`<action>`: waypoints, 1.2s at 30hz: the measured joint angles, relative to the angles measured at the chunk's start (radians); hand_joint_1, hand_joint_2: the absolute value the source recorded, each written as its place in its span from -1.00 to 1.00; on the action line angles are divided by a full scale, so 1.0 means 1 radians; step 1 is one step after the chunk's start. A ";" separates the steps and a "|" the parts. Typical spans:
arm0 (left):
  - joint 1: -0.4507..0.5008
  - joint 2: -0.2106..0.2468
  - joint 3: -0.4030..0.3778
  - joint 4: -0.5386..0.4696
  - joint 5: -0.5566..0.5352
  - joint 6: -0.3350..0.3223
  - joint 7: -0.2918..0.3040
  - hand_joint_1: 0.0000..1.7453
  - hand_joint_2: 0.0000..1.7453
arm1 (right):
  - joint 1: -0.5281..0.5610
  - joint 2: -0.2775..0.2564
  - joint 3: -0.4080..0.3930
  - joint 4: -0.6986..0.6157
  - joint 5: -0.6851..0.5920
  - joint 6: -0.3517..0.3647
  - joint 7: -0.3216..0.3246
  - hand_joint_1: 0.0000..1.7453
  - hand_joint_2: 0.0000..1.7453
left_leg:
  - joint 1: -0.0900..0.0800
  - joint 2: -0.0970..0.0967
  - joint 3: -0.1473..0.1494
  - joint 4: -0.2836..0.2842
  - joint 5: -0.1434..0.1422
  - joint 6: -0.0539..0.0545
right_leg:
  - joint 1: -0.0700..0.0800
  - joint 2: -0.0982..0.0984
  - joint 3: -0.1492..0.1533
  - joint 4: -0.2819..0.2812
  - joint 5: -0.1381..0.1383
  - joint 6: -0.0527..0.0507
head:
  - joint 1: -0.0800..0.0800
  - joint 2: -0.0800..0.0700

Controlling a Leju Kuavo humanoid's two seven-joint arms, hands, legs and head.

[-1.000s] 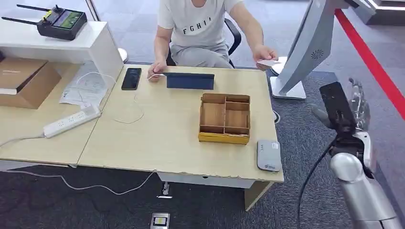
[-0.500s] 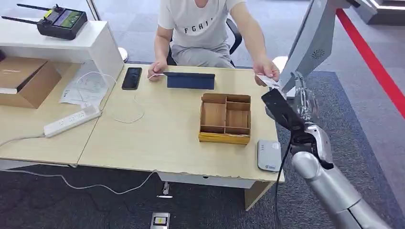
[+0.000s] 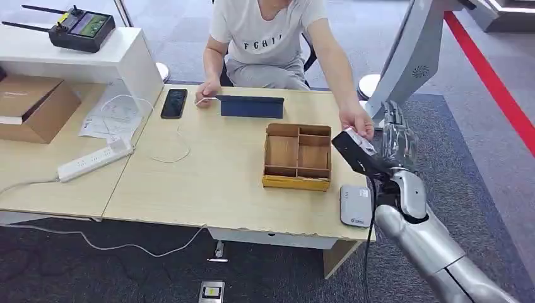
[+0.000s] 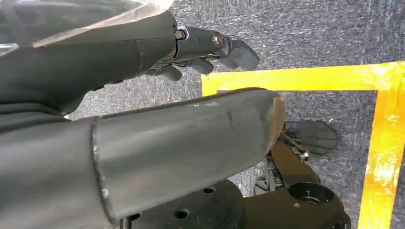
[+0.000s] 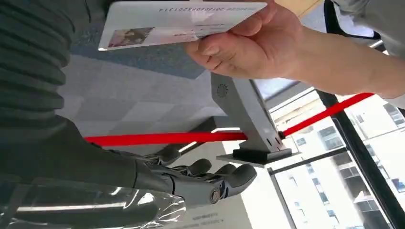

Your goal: Pass the card to the sensor for recognition and then transmit it.

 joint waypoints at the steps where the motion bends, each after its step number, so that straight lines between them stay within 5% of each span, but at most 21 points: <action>1: 0.000 0.000 0.000 0.000 0.000 0.000 0.002 -1.00 -1.00 | -0.001 0.000 0.004 0.006 0.005 -0.001 0.000 -1.00 1.00 | 0.000 0.000 0.000 0.000 0.000 0.000 | 0.000 0.000 0.000 0.000 0.000 0.000 | 0.000 0.000; 25: 0.004 0.000 0.000 -0.006 0.014 0.013 -0.005 -1.00 -1.00 | -0.041 -0.001 0.076 0.088 0.089 0.034 0.010 -1.00 1.00 | 0.000 0.000 0.000 0.000 0.000 0.000 | 0.000 0.000 0.000 0.000 0.000 0.000 | 0.000 0.000; 26: 0.004 0.000 0.000 -0.006 0.014 0.013 -0.006 -1.00 -1.00 | -0.043 -0.002 0.079 0.088 0.090 0.034 0.011 -0.90 1.00 | 0.000 0.000 0.000 0.000 0.000 0.000 | 0.000 0.000 0.000 0.000 0.000 0.000 | 0.000 0.000; 27: 0.004 0.000 0.000 -0.006 0.014 0.013 -0.006 -1.00 -1.00 | -0.043 -0.003 0.081 0.088 0.090 0.034 0.011 1.00 1.00 | 0.000 0.000 0.000 0.000 0.000 0.000 | 0.000 0.000 0.000 0.000 0.000 0.000 | 0.000 0.000; 36: 0.005 0.000 0.000 -0.006 0.015 0.010 -0.007 -1.00 -1.00 | -0.043 -0.009 0.080 0.089 0.057 0.035 -0.011 1.00 1.00 | 0.000 0.000 0.000 0.000 0.000 0.000 | 0.000 0.000 0.000 0.000 0.000 0.000 | 0.000 0.000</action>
